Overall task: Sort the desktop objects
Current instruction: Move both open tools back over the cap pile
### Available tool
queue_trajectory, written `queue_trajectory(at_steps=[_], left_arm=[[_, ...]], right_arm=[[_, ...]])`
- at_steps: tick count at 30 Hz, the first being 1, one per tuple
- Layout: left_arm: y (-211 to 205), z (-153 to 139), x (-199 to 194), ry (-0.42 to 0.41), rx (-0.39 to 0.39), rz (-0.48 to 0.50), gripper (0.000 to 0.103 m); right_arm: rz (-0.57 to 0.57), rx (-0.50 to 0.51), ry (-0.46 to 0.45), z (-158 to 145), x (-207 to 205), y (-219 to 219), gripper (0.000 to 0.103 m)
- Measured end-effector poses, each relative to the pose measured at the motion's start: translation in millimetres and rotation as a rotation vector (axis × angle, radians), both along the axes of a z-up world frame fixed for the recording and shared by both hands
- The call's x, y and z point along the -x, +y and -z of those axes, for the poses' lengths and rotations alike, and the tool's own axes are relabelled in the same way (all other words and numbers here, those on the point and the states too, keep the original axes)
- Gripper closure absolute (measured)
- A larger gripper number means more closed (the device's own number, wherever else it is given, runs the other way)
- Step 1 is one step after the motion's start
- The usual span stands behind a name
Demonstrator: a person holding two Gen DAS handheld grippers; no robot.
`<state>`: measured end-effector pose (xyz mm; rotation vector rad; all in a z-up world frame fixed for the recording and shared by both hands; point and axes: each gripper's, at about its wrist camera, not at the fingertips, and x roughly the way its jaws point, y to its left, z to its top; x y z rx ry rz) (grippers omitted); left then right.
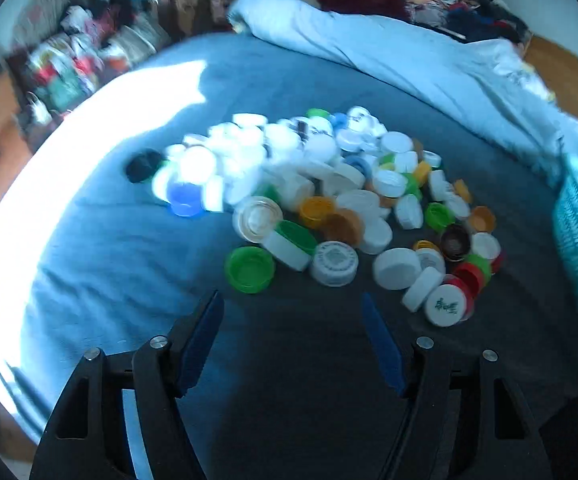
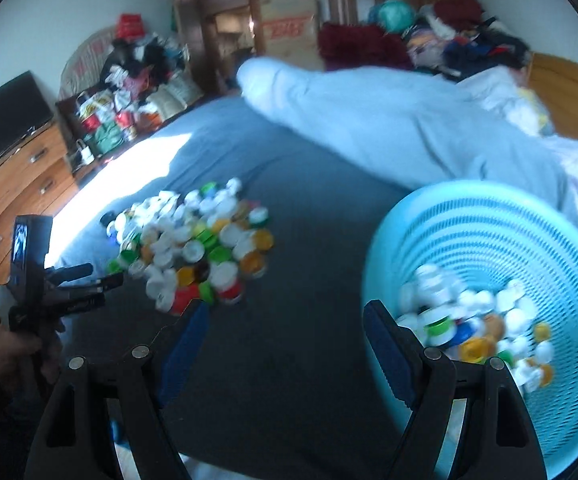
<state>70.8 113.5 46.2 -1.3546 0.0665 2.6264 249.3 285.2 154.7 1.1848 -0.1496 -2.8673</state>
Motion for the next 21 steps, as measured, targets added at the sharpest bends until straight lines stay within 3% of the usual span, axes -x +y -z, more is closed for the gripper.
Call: queue_trajectory(at_steps=[4,7,9,12,14,18,21], left_arm=[[46.7,-7.3,3.7,0.073,0.000,0.155,0.038],[77.2,8.0,18.2,0.034,0.070,0.194,0.037],[77.2,13.2,17.3,0.054,0.074,0.200,0.035],[53.1,6.5,12.5,0.073,0.053,0.159,0.035],[24.3,6.6,14.4,0.082,0.100,0.069,0.036],[-31.1,1.6,9.2,0.076,-0.008,-0.022,0.036],[-52.2,0.1,-3.3,0.093,-0.010,-0.038,0.036]], right_arm=[[-0.006,-0.001,-0.036,10.0,6.9,-4.6,0.019],[0.000,-0.002,-0.061,15.0,10.6,-7.1,0.019],[0.001,0.001,-0.074,17.2,12.9,-9.6,0.019],[-0.007,-0.004,-0.080,20.1,14.2,-16.2,0.019],[-0.020,0.000,-0.096,25.6,17.6,-21.1,0.019],[-0.061,0.005,-0.097,30.9,24.1,-38.3,0.019],[-0.101,-0.009,-0.096,32.5,26.9,-52.1,0.019]])
